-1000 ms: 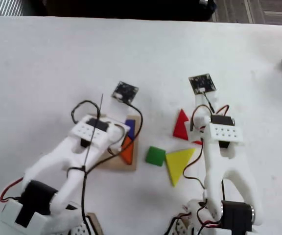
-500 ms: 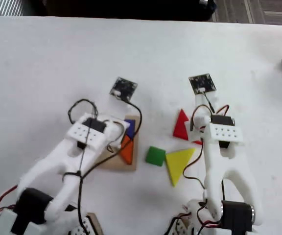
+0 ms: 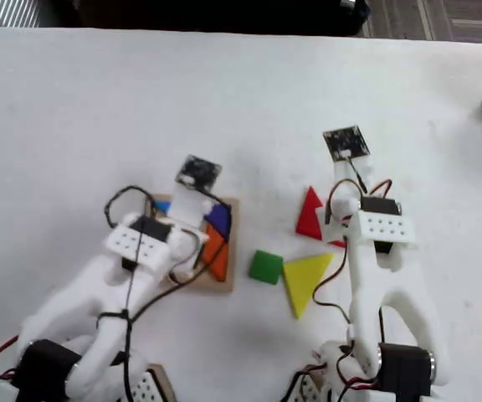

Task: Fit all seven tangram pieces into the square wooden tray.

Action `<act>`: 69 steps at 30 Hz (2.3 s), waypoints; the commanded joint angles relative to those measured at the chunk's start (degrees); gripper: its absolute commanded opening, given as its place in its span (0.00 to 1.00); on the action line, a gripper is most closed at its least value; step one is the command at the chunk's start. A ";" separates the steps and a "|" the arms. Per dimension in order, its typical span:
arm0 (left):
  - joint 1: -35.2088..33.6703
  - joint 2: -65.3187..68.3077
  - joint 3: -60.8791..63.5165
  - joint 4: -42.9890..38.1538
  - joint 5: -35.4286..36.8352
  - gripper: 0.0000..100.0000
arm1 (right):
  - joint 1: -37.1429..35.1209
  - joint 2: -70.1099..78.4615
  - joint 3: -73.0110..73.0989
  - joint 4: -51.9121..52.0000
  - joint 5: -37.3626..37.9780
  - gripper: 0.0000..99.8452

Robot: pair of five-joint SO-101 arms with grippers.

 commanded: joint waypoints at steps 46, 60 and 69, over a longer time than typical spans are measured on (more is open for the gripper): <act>-5.05 13.32 -15.56 -5.63 8.00 0.02 | -0.04 -1.89 -0.35 -1.45 0.00 0.02; 0.92 14.73 -15.56 -6.42 7.91 0.02 | -0.04 -1.89 -0.35 -1.45 0.09 0.02; 0.75 14.73 -15.65 -6.95 7.91 0.02 | 0.22 -2.07 -0.35 -1.45 0.09 0.02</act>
